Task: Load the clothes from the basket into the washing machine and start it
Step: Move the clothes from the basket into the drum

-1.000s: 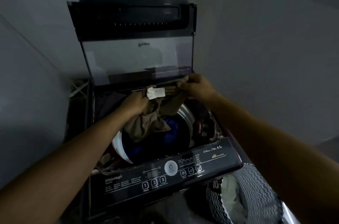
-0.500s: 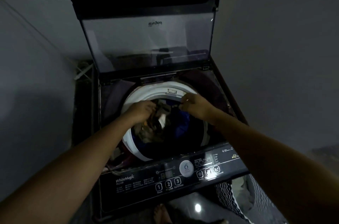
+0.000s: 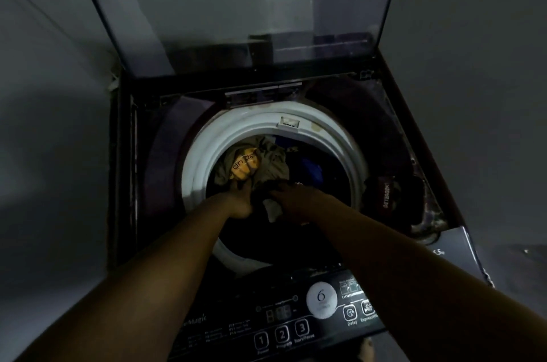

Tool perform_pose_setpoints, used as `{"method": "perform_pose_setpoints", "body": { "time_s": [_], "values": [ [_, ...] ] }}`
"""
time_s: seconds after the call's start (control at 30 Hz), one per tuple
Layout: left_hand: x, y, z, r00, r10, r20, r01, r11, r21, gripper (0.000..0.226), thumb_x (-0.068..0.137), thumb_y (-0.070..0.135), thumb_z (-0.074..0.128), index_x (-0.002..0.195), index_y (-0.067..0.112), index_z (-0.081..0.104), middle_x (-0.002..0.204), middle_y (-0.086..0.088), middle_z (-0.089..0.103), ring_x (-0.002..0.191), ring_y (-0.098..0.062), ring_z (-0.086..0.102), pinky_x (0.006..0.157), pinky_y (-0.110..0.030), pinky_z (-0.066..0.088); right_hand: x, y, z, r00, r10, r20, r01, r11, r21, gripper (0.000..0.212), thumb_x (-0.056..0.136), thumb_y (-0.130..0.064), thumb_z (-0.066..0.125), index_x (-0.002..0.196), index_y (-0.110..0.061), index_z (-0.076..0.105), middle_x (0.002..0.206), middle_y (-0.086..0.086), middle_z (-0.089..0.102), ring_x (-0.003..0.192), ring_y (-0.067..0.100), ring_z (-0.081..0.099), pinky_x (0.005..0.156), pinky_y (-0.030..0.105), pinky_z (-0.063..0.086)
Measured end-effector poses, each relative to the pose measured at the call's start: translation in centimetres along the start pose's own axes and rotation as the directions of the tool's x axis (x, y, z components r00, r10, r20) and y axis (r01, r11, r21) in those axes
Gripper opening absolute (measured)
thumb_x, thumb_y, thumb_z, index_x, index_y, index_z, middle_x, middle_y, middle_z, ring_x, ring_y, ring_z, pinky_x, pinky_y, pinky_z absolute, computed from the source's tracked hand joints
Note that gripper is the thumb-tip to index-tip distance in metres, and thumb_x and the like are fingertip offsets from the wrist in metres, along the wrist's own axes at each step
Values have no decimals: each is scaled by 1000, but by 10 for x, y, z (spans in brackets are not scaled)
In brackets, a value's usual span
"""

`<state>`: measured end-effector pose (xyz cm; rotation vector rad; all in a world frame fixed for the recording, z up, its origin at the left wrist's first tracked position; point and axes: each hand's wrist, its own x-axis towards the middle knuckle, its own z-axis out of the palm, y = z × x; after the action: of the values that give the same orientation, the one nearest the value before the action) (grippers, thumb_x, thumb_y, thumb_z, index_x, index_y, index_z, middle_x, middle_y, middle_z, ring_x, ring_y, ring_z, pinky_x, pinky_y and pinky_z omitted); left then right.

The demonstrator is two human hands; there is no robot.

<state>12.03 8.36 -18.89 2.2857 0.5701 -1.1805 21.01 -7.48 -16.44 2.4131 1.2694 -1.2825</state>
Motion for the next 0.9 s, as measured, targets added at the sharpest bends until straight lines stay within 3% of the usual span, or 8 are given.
{"method": "perform_pose_setpoints", "body": {
  "time_s": [0.1, 0.27, 0.37, 0.43, 0.53, 0.67, 0.73, 0.9],
  "values": [
    [16, 1, -9, 997, -48, 58, 42, 995, 93, 81, 101, 34, 44, 160, 19, -11, 167, -19, -1, 153, -40, 12, 124, -48, 16, 17, 17, 9, 990, 135, 29, -135, 991, -9, 77, 91, -45, 66, 157, -33, 28, 162, 8, 27, 143, 40, 34, 113, 58, 35],
    [3, 14, -23, 997, -51, 57, 42, 989, 141, 63, 101, 37, 49, 157, 16, 28, 162, -14, 29, 146, -34, 34, 119, -40, 29, 17, 21, 2, 984, 95, 149, -122, 976, 179, 62, 96, -27, 65, 152, -18, 41, 150, 12, 48, 130, 32, 53, 103, 41, 49],
    [-16, 24, -33, 999, -6, 32, 1, 988, 154, 62, 94, 43, 58, 149, 17, 46, 149, -13, 49, 133, -31, 49, 110, -36, 39, -14, 24, -23, 998, 43, 36, -49, 978, 204, 56, 101, -32, 59, 153, -19, 42, 151, 11, 48, 130, 32, 53, 99, 37, 46],
    [-31, 36, -44, 998, 44, -55, -35, 987, 156, 59, 90, 44, 62, 142, 16, 54, 136, -12, 60, 120, -29, 58, 99, -32, 45, -43, 31, -42, 997, 49, -57, -35, 975, 220, 51, 101, -31, 58, 149, -17, 47, 150, 12, 50, 132, 32, 51, 105, 38, 43],
    [-56, 65, -64, 969, 186, -163, -172, 981, 92, 38, 95, 38, 59, 125, 15, 63, 127, -12, 62, 113, -27, 60, 94, -32, 47, -88, 47, -65, 965, 102, -242, -30, 958, 286, 47, 97, -32, 63, 142, -18, 57, 147, 9, 54, 134, 27, 51, 109, 34, 41],
    [-92, 130, -86, 904, 333, -267, -362, 930, -64, 42, 97, 28, 59, 139, 23, 55, 133, -1, 59, 116, -21, 58, 99, -33, 49, -152, 79, -82, 841, 202, -502, -43, 950, 310, 41, 91, -35, 63, 126, -15, 67, 126, 12, 68, 119, 29, 63, 99, 33, 48],
    [-103, 166, -89, 855, 389, -343, -434, 899, -62, 38, 96, 23, 59, 134, 27, 58, 129, 1, 62, 113, -20, 60, 99, -34, 50, -184, 93, -85, 774, 215, -595, -44, 956, 289, 37, 88, -34, 61, 119, -16, 69, 118, 14, 70, 110, 33, 66, 91, 35, 51],
    [-131, 266, -75, 728, 524, -442, -588, 809, -9, 40, 93, 20, 61, 133, 25, 60, 128, 0, 64, 112, -18, 62, 99, -33, 51, -257, 144, -74, 683, 277, -676, -90, 950, 299, 38, 91, -38, 54, 115, -11, 67, 114, 18, 65, 102, 39, 63, 87, 42, 53]
  ]
}}
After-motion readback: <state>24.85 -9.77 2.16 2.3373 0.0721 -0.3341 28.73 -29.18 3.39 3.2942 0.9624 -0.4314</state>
